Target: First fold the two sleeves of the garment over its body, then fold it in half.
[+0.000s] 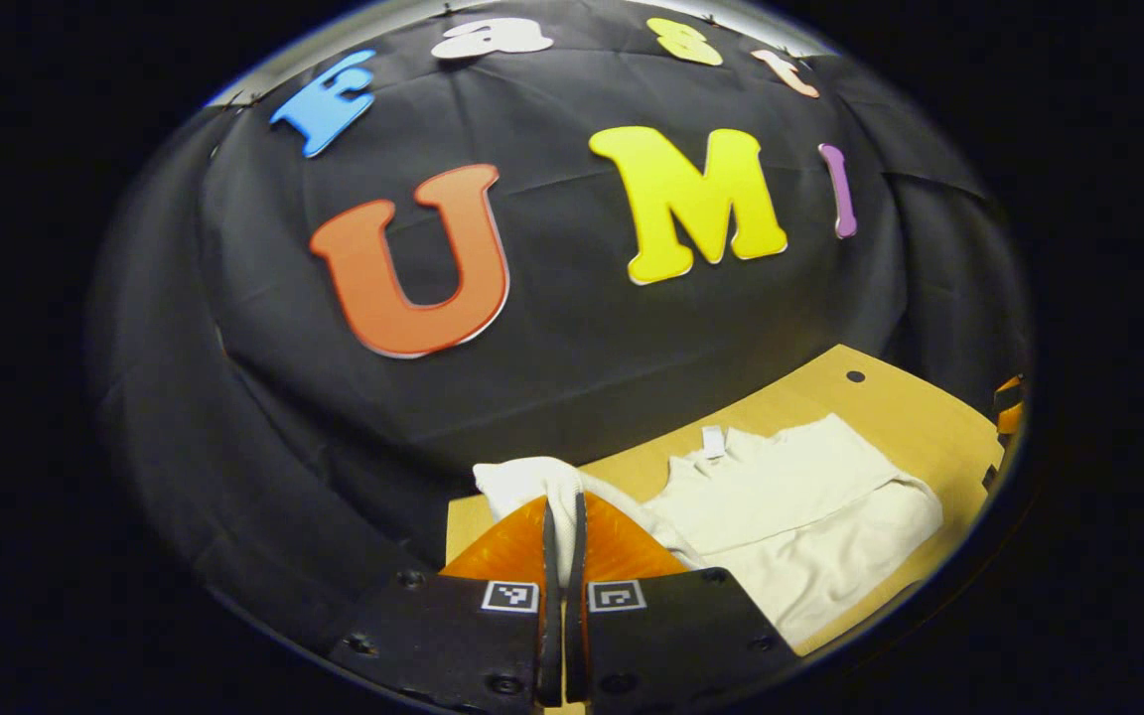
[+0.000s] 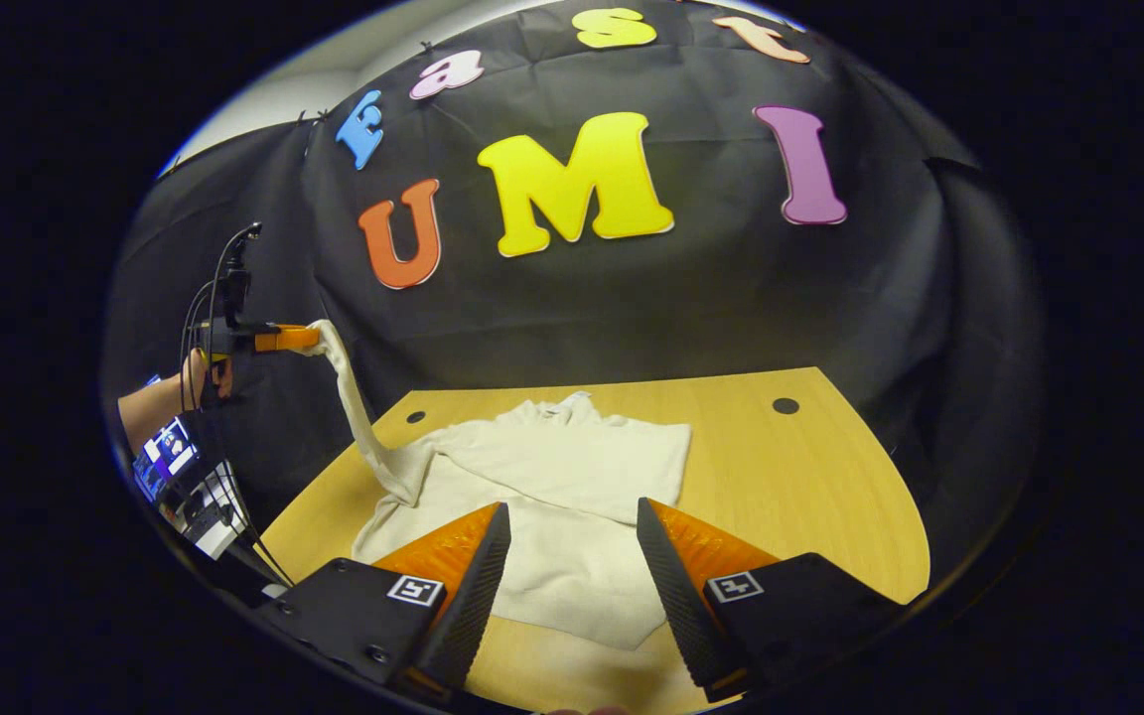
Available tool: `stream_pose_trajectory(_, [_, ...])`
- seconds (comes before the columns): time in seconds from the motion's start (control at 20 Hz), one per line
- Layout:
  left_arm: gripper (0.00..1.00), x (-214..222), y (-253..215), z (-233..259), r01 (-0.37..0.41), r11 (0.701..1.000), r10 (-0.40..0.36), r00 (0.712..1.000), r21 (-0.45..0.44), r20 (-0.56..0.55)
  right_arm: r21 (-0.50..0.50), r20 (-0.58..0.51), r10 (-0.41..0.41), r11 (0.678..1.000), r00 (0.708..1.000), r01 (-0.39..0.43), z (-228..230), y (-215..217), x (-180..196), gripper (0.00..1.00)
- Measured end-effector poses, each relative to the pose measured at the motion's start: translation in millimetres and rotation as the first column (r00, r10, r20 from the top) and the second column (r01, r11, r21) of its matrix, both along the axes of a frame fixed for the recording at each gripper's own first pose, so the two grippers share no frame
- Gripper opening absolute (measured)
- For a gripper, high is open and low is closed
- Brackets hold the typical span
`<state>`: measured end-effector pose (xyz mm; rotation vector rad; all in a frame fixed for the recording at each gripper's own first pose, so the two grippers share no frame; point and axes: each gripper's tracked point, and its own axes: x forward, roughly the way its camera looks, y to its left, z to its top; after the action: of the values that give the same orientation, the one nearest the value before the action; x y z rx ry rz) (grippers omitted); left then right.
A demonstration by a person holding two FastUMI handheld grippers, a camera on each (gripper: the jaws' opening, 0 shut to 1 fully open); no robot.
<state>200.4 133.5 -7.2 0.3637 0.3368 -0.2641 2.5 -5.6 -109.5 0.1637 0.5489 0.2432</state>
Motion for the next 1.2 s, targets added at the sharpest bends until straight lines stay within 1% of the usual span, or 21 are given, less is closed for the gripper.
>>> stream_pose_trajectory(0.15, [0.04, 20.7, -73.3, 0.9, 0.128, 0.992, -0.128, 0.992, 0.007, 0.004, 0.016, -0.001, -0.102, 0.995, 0.995, 0.102, 1.8, -41.0, -4.9, 0.81])
stream_pose_trajectory(0.2, [0.04, 25.4, -98.7, -3.3, 0.162, 0.987, -0.162, 0.987, 0.003, -0.004, 0.02, -0.003, -0.127, 0.992, 0.992, 0.127, 0.6, -51.2, -9.4, 0.79])
stream_pose_trajectory(0.25, [0.04, 29.7, -121.7, -9.0, 0.192, 0.981, -0.192, 0.981, 0.007, -0.013, 0.02, -0.01, -0.146, 0.989, 0.989, 0.146, -0.4, -61.0, -13.3, 0.79])
stream_pose_trajectory(0.3, [0.04, 33.6, -146.1, -13.5, 0.225, 0.974, -0.225, 0.974, 0.002, -0.022, 0.022, -0.014, -0.169, 0.985, 0.986, 0.169, -1.4, -71.8, -18.3, 0.84])
stream_pose_trajectory(0.45, [0.04, 36.4, -210.1, -29.5, 0.321, 0.947, -0.322, 0.945, -0.017, -0.052, 0.01, -0.015, -0.238, 0.971, 0.971, 0.238, -3.6, -100.0, -30.7, 0.85])
stream_pose_trajectory(0.6, [0.04, 39.0, -266.4, -65.5, 0.4, 0.917, -0.397, 0.912, 0.007, -0.107, -0.005, -0.023, -0.29, 0.957, 0.957, 0.29, -6.5, -125.0, -50.3, 0.85])
stream_pose_trajectory(0.65, [0.04, 39.4, -278.7, -80.7, 0.417, 0.909, -0.411, 0.902, 0.021, -0.132, 0.0, -0.029, -0.307, 0.952, 0.951, 0.307, -5.7, -131.0, -54.5, 0.85])
stream_pose_trajectory(0.75, [0.04, 38.3, -296.2, -118.7, 0.439, 0.898, -0.427, 0.884, 0.02, -0.191, -0.001, -0.037, -0.341, 0.94, 0.939, 0.342, -6.0, -144.3, -63.4, 0.85])
stream_pose_trajectory(0.9, [0.05, 35.0, -318.6, -170.9, 0.449, 0.893, -0.425, 0.862, 0.024, -0.277, -0.021, -0.056, -0.376, 0.927, 0.925, 0.376, -21.0, -163.9, -72.8, 0.85])
stream_pose_trajectory(1.0, [0.07, 40.3, -327.3, -203.7, 0.433, 0.9, -0.394, 0.857, 0.05, -0.332, -0.032, -0.069, -0.388, 0.921, 0.919, 0.387, -24.3, -172.0, -81.9, 0.85])
stream_pose_trajectory(1.05, [0.08, 44.7, -329.7, -219.8, 0.421, 0.904, -0.374, 0.862, 0.071, -0.342, -0.04, -0.077, -0.393, 0.92, 0.916, 0.391, -25.5, -174.4, -84.5, 0.85])
stream_pose_trajectory(1.1, [0.1, 45.8, -335.2, -225.3, 0.415, 0.906, -0.365, 0.864, 0.082, -0.347, -0.042, -0.082, -0.395, 0.919, 0.915, 0.392, -26.6, -176.2, -87.5, 0.85])
stream_pose_trajectory(1.2, [0.14, 41.9, -350.6, -238.0, 0.424, 0.902, -0.371, 0.855, 0.079, -0.362, -0.051, -0.092, -0.399, 0.917, 0.913, 0.395, -27.4, -178.5, -92.6, 0.85])
